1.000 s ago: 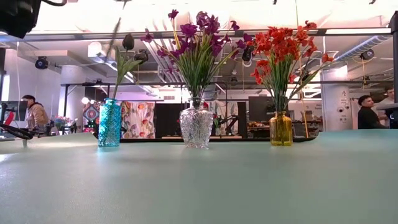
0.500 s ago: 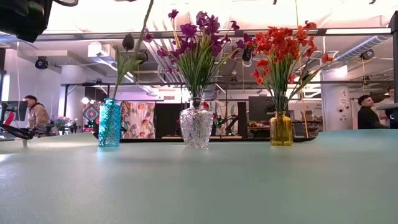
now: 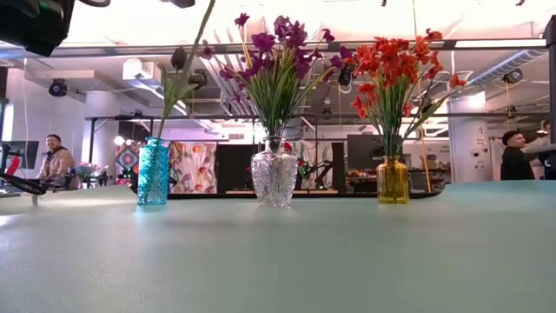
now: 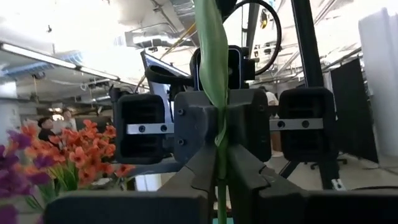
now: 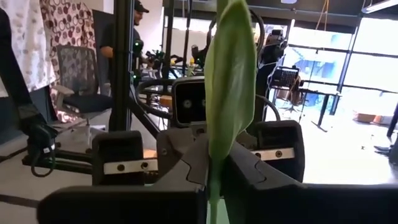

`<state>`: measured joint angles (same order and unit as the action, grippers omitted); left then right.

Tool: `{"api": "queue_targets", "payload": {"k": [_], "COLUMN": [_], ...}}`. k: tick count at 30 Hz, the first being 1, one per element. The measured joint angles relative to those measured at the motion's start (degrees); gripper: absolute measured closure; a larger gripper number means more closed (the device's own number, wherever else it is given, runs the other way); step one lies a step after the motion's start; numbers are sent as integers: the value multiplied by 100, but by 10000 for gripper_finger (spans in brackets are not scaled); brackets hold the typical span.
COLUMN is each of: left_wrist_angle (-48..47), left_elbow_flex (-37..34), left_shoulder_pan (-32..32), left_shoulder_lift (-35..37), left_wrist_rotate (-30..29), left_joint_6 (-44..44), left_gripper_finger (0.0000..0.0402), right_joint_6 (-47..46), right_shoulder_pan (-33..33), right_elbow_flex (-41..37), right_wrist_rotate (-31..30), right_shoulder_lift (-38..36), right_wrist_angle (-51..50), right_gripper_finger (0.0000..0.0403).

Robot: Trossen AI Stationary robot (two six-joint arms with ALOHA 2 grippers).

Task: Sort flowers into vase by color
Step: Put the black flower into the blue flower vase

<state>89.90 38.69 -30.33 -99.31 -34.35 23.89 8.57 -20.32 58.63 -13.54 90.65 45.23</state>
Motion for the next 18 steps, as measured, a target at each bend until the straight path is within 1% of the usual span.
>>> {"api": "queue_targets", "payload": {"k": [3, 5, 9, 13, 16, 18], "left_wrist_angle": [-10, -10, -114, -199, -270, -391], "left_elbow_flex": [-64, -140, -373, -550, -553, -498], "left_shoulder_pan": [0, 0, -69, -124, -110, -49], "left_shoulder_lift": [0, 8, 127, 166, 173, 175], "left_wrist_rotate": [-14, -105, -428, -485, -470, -421], "left_joint_6": [-235, -391, -717, -976, -1248, -1383], "left_gripper_finger": [369, 343, 274, 211, 182, 172], "right_joint_6": [9, 0, -113, -410, -591, -616], "right_shoulder_pan": [0, 6, 33, 87, 140, 163], "right_elbow_flex": [0, 0, 0, 0, 0, 0], "right_wrist_rotate": [-4, -6, -8, -12, -45, -56], "right_shoulder_lift": [-10, -23, -267, -550, -600, -599], "right_wrist_angle": [-107, -246, -906, -1758, -2145, -2214], "right_gripper_finger": [382, 380, 382, 384, 384, 384]}}
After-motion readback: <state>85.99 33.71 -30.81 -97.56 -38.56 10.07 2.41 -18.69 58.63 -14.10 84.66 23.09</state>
